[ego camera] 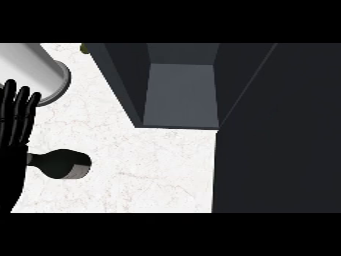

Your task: Pick up the wine, place it into the cabinet and close the cabinet

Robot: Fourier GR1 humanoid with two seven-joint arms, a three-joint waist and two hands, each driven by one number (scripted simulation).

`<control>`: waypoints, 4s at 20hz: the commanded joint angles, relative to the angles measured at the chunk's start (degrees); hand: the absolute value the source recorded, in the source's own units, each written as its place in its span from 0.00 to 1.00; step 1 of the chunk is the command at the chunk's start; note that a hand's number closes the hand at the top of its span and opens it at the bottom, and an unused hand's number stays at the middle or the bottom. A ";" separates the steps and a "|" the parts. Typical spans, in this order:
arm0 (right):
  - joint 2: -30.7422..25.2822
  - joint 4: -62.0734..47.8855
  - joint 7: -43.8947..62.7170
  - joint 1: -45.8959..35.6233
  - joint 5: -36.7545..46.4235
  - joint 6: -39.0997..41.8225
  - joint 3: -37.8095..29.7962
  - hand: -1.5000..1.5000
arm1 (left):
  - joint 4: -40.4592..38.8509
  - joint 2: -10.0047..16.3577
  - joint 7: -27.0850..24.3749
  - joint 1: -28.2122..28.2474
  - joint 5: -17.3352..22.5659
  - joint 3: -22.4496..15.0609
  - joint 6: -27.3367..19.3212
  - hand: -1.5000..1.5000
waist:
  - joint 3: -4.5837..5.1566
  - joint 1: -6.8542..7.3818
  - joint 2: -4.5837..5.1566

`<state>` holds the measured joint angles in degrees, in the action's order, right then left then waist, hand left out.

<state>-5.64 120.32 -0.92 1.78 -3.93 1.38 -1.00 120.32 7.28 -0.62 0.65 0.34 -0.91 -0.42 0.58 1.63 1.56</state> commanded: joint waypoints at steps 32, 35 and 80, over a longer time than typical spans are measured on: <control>-1.11 21.10 27.95 -1.88 -6.63 1.44 6.10 0.00 | 26.67 -5.94 12.77 15.61 12.36 -12.16 -2.70 0.00 | -0.61 -1.28 -1.68; 0.66 22.03 30.12 -3.78 -2.64 -0.87 10.22 0.00 | 25.58 -7.24 12.70 13.21 7.38 -16.66 -7.55 0.00 | -0.61 -1.32 -1.73; 2.02 25.20 38.90 -9.90 -2.63 -1.31 8.42 0.00 | -21.31 1.39 -4.59 9.67 24.44 23.64 10.60 0.00 | -0.55 -1.74 -1.57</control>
<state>-3.08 141.18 33.46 -6.12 -3.59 0.86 9.13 105.10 6.83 -4.76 13.70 25.28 21.74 9.00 0.03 -0.02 -0.03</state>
